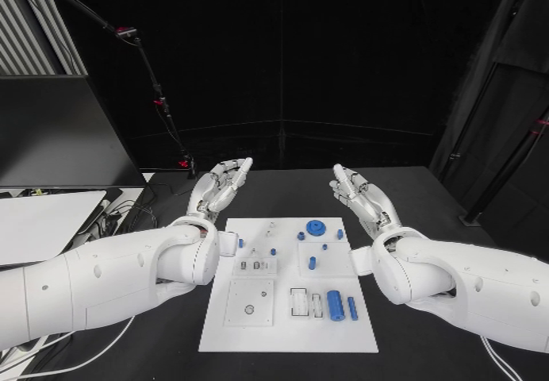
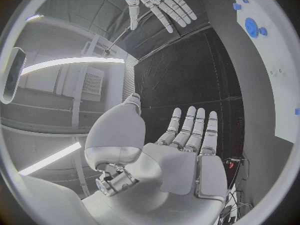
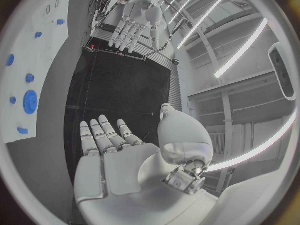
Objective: Assemble the parts on the task board
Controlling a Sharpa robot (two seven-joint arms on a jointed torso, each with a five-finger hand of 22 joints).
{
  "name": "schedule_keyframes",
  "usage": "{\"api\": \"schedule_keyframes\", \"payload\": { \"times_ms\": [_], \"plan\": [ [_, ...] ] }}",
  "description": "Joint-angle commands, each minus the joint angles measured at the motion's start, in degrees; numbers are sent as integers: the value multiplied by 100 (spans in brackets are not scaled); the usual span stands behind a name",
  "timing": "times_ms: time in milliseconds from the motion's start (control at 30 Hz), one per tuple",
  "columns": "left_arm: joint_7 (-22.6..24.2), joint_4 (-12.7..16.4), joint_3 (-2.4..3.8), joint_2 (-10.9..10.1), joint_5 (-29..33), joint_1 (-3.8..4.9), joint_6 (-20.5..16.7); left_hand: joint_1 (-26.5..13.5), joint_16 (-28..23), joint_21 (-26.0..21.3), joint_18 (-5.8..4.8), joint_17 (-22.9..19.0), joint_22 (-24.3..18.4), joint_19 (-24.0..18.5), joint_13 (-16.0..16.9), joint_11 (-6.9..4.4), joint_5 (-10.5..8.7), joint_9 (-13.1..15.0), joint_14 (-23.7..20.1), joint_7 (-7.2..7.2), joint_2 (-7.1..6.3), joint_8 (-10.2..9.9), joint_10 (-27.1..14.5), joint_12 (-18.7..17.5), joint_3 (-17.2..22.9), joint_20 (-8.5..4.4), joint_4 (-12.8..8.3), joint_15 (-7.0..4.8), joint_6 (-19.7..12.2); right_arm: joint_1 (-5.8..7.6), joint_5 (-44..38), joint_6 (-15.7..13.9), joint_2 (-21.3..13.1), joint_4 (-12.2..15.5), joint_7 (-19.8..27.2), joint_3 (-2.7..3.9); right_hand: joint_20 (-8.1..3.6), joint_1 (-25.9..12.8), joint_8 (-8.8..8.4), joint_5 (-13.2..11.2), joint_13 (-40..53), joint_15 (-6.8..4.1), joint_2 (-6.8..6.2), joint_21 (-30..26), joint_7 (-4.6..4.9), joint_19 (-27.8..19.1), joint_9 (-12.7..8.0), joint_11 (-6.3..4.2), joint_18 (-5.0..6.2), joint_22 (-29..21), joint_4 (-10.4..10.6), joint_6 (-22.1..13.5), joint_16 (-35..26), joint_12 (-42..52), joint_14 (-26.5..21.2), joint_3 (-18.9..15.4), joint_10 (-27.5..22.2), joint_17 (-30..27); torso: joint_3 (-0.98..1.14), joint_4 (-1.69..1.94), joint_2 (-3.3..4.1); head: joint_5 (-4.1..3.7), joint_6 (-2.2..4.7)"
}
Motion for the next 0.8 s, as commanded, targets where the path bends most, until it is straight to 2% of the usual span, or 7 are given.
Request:
{"api": "schedule_keyframes", "payload": {
  "times_ms": [33, 100, 267, 333, 367, 633, 800],
  "plan": [
    [1848, -82, -110, 44, 60, 146, 492, 150, 106, 48, 98, 15, 16, 66, 14, 24, 47, 20, 12, 920, -5, 97, 71, 89, 0, 25, 56, 59, 51, 64, -986, 409, -31, 80, -84, -43, 31, 43, 20, 38, 5, 43, 3, 20, 956, -1, 3, 26, 57, 5, 22, 42, 13, 19, -14, 0, 7, 3, 2, 2, 1, 0, -1],
    [2039, -119, -187, 66, 69, 223, 558, 150, 108, 50, 97, 14, 17, 68, 13, 25, 47, 19, 11, 921, -4, 99, 71, 91, 1, 27, 57, 61, 51, 87, -1106, 450, -43, 105, -98, -67, 31, 43, 20, 38, 5, 43, 3, 20, 956, -1, 3, 26, 57, 5, 22, 42, 13, 19, -14, 0, 7, 3, 2, 2, 1, 0, -1],
    [2271, -163, -281, 93, 81, 316, 638, 151, 125, 111, 102, 0, 46, 149, 3, 32, 45, 3, 4, 922, 4, 120, 63, 110, 2, 71, 57, 85, 46, 103, -1191, 479, -52, 122, -107, -83, 30, 58, 21, 36, 7, 45, 14, 22, 961, 1, 0, 25, 56, 6, 23, 42, 28, 39, -8, -4, 9, 6, 2, 2, 1, 0, -1],
    [2298, -169, -292, 96, 82, 327, 647, 156, 140, 155, 116, -15, 67, 203, -8, 38, 45, -11, -6, 922, 8, 142, 55, 128, 3, 116, 56, 102, 51, 103, -1191, 479, -52, 122, -107, -83, 31, 64, 31, 35, 10, 48, 20, 20, 963, -7, 1, 25, 55, 4, 24, 44, 38, 54, 0, -7, 13, 8, 2, 2, 1, 0, -1],
    [2223, -211, -293, 150, 82, 327, 841, 158, 148, 174, 123, -22, 76, 224, -13, 44, 45, -20, -9, 924, 10, 153, 56, 139, 3, 140, 57, 115, 54, 103, -1185, 543, -78, 66, -126, -83, 31, 71, 42, 35, 12, 50, 25, 21, 966, -6, 2, 24, 54, 5, 24, 47, 50, 69, 9, -10, 17, 11, 2, 4, 7, -12, -106],
    [2189, -237, -302, 156, 82, 328, 878, 157, 186, 228, 158, -58, 100, 261, -32, 61, 41, -57, -15, 927, 38, 208, 94, 204, 5, 234, 56, 177, 91, 103, -1183, 588, -92, 44, -135, -83, 31, 126, 90, 33, 24, 55, 29, 26, 974, -4, 4, 23, 47, 7, 21, 64, 107, 151, 45, -38, 43, 21, -2, 9, 19, 21, -127],
    [2177, -244, -305, 146, 82, 329, 871, 168, 204, 265, 174, -77, 116, 295, -46, 64, 46, -79, -8, 928, 53, 230, 110, 230, 9, 292, 54, 195, 107, 103, -1183, 614, -95, 20, -148, -83, 29, 171, 111, 33, 30, 53, 15, 32, 974, 4, 0, 23, 46, 9, 23, 70, 157, 199, 84, -58, 51, 29, -5, 2, 27, 19, -177]
  ]
}}
